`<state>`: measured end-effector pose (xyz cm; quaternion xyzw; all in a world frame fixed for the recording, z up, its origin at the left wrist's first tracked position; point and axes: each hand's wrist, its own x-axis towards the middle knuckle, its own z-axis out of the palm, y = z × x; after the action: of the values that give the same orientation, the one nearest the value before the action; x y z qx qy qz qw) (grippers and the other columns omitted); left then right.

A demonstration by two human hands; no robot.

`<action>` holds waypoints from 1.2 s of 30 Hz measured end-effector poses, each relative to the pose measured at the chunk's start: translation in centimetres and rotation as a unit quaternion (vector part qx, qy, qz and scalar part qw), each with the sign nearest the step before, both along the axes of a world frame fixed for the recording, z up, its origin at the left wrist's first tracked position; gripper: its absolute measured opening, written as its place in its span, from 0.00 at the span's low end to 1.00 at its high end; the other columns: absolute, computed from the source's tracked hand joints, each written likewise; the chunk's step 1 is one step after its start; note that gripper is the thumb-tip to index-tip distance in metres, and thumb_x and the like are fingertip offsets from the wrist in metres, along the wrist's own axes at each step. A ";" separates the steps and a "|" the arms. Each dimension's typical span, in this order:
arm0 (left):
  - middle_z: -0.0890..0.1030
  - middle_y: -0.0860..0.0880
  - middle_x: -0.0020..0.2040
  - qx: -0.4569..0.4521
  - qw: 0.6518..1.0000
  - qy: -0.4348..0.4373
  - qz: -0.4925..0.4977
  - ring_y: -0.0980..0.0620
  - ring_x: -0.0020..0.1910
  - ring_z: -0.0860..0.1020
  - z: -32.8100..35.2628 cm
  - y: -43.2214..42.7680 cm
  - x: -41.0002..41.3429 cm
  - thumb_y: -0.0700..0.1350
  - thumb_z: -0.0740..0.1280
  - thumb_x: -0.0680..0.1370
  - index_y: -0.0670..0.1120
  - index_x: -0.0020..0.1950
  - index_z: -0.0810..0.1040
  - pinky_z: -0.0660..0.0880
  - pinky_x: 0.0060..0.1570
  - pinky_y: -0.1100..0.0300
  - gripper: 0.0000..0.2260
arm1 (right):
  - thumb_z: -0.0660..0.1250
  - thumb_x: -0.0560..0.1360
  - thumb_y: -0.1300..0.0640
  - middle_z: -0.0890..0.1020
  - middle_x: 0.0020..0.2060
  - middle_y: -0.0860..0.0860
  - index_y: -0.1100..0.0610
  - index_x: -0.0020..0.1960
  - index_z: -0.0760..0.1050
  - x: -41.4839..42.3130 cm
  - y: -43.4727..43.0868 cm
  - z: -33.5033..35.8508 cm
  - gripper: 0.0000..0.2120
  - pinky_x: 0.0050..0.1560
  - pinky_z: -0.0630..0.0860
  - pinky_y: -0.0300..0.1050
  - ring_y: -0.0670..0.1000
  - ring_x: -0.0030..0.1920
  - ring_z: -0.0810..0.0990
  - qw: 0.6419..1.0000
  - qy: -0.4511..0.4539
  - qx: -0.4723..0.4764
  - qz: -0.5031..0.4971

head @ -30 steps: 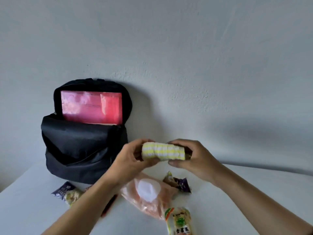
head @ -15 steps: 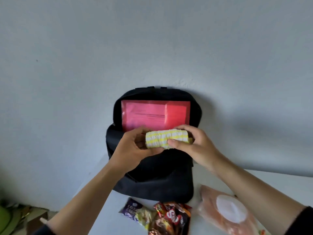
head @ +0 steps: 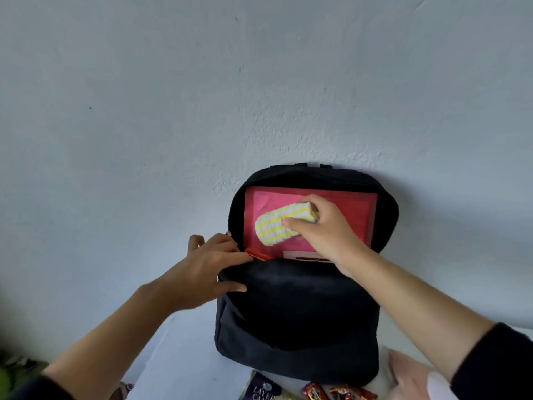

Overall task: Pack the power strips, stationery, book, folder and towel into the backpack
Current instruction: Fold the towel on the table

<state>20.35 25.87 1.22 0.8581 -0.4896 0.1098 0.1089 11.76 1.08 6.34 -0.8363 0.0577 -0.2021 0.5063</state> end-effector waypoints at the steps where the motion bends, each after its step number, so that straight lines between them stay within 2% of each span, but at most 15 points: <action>1: 0.77 0.59 0.56 -0.025 0.999 -0.033 -0.021 0.55 0.62 0.71 -0.8 -0.1 -0.2 0.58 0.74 0.75 0.60 0.63 0.77 0.61 0.54 0.49 0.18 | 0.77 0.71 0.49 0.80 0.48 0.46 0.52 0.53 0.76 0.7 0.7 -0.5 0.15 0.56 0.79 0.51 0.49 0.52 0.81 1.000 0.007 -0.005 0.003; 2: 0.77 0.59 0.54 -0.042 0.997 -0.056 -0.033 0.55 0.59 0.72 -1.3 -0.2 -0.4 0.56 0.75 0.75 0.58 0.60 0.78 0.62 0.53 0.48 0.15 | 0.77 0.71 0.51 0.78 0.46 0.44 0.54 0.52 0.75 1.3 1.5 -0.9 0.15 0.52 0.75 0.46 0.47 0.50 0.78 1.000 0.012 -0.020 0.003; 6: 0.77 0.58 0.52 -0.066 0.993 -0.079 -0.053 0.54 0.55 0.74 -1.6 0.0 -0.2 0.57 0.71 0.76 0.57 0.57 0.78 0.62 0.51 0.47 0.12 | 0.78 0.69 0.55 0.79 0.42 0.54 0.60 0.50 0.79 2.5 3.3 -1.1 0.15 0.44 0.71 0.46 0.53 0.45 0.77 0.996 0.017 -0.083 0.001; 9: 0.76 0.58 0.55 -0.047 0.996 -0.051 -0.048 0.55 0.56 0.74 -0.9 0.4 -0.5 0.63 0.70 0.76 0.59 0.60 0.77 0.61 0.54 0.47 0.16 | 0.78 0.68 0.55 0.70 0.34 0.46 0.60 0.43 0.76 3.2 3.0 -0.8 0.13 0.36 0.63 0.44 0.45 0.36 0.69 0.996 0.009 -0.083 -0.005; 11: 0.73 0.57 0.62 -0.044 0.998 -0.016 -0.039 0.58 0.57 0.73 -0.3 0.6 -0.9 0.70 0.66 0.76 0.60 0.58 0.77 0.61 0.58 0.48 0.19 | 0.77 0.69 0.54 0.73 0.32 0.45 0.58 0.42 0.74 3.1 2.7 -0.6 0.12 0.35 0.66 0.43 0.45 0.32 0.71 0.998 -0.007 -0.053 -0.015; 14: 0.69 0.56 0.68 -0.011 1.000 0.012 -0.014 0.58 0.63 0.71 0.8 -0.2 -1.0 0.77 0.59 0.74 0.59 0.55 0.75 0.59 0.65 0.46 0.25 | 0.76 0.70 0.57 0.84 0.38 0.56 0.61 0.45 0.77 2.5 2.1 -0.1 0.11 0.37 0.74 0.47 0.55 0.37 0.80 0.997 -0.060 -0.022 -0.049; 17: 0.70 0.56 0.57 0.066 0.998 -0.010 0.000 0.55 0.60 0.70 1.9 -2.4 -0.5 0.80 0.57 0.71 0.60 0.61 0.73 0.58 0.64 0.48 0.30 | 0.78 0.68 0.59 0.83 0.38 0.54 0.59 0.46 0.77 2.1 2.1 0.2 0.12 0.35 0.71 0.36 0.48 0.37 0.78 0.993 -0.066 -0.079 -0.055; 19: 0.69 0.56 0.54 0.106 0.994 -0.025 0.012 0.55 0.57 0.68 2.4 -3.5 -0.2 0.80 0.57 0.71 0.62 0.67 0.72 0.58 0.64 0.48 0.33 | 0.79 0.67 0.58 0.83 0.38 0.52 0.59 0.47 0.78 2.1 1.8 -0.3 0.14 0.36 0.70 0.37 0.47 0.39 0.78 0.992 -0.057 -0.093 -0.061; 21: 0.69 0.58 0.51 0.129 0.991 -0.010 0.017 0.56 0.55 0.67 2.4 -3.8 0.0 0.80 0.57 0.71 0.62 0.63 0.73 0.58 0.65 0.48 0.31 | 0.80 0.68 0.56 0.83 0.38 0.49 0.58 0.47 0.78 2.3 1.0 -0.8 0.13 0.37 0.70 0.38 0.45 0.38 0.79 0.993 -0.056 -0.080 -0.067; 23: 0.68 0.58 0.47 0.126 0.992 0.009 0.019 0.54 0.52 0.68 2.3 -3.7 0.0 0.79 0.58 0.71 0.62 0.58 0.74 0.58 0.66 0.49 0.27 | 0.80 0.69 0.55 0.84 0.41 0.47 0.56 0.50 0.79 2.4 0.1 -1.0 0.14 0.43 0.74 0.39 0.45 0.43 0.81 0.993 -0.058 -0.081 -0.069; 25: 0.68 0.56 0.47 0.101 0.995 0.008 0.017 0.51 0.48 0.70 2.0 -3.4 -0.2 0.79 0.59 0.71 0.61 0.59 0.76 0.58 0.68 0.50 0.28 | 0.81 0.69 0.54 0.84 0.45 0.47 0.55 0.55 0.80 2.5 0.0 -1.2 0.18 0.50 0.74 0.38 0.48 0.48 0.81 0.989 -0.067 -0.115 -0.066; 28: 0.70 0.54 0.50 0.062 0.998 0.007 0.008 0.50 0.49 0.69 1.9 -3.1 -0.3 0.79 0.60 0.70 0.66 0.68 0.74 0.58 0.69 0.52 0.31 | 0.81 0.67 0.59 0.84 0.42 0.46 0.54 0.51 0.82 2.9 1.1 -0.9 0.15 0.45 0.72 0.31 0.47 0.44 0.81 0.979 -0.070 -0.189 0.005; 30: 0.71 0.55 0.52 0.050 0.998 0.041 0.000 0.52 0.52 0.69 2.0 -3.0 -0.3 0.79 0.61 0.69 0.71 0.71 0.69 0.56 0.66 0.55 0.32 | 0.79 0.65 0.65 0.83 0.38 0.47 0.55 0.45 0.81 3.6 2.0 -1.0 0.11 0.40 0.74 0.40 0.50 0.41 0.81 0.969 -0.035 -0.237 0.064; 32: 0.72 0.57 0.49 0.025 0.999 0.048 -0.004 0.59 0.49 0.68 2.2 -2.8 -0.3 0.77 0.65 0.69 0.68 0.67 0.75 0.56 0.61 0.56 0.29 | 0.75 0.66 0.68 0.81 0.35 0.48 0.57 0.41 0.79 4.5 2.4 -1.1 0.09 0.39 0.73 0.48 0.53 0.40 0.79 0.957 0.005 -0.278 0.076; 36: 0.75 0.59 0.46 -0.008 1.000 0.015 0.005 0.62 0.47 0.71 2.5 -2.1 -0.5 0.78 0.67 0.67 0.63 0.61 0.79 0.58 0.59 0.54 0.29 | 0.74 0.68 0.65 0.83 0.42 0.51 0.55 0.49 0.80 5.0 3.0 -2.1 0.11 0.46 0.79 0.51 0.52 0.43 0.81 0.945 0.029 -0.316 0.074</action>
<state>19.81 23.79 3.71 0.8612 -0.4827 0.1012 0.1231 16.73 4.09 4.27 -0.9609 -0.0570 -0.1478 0.2273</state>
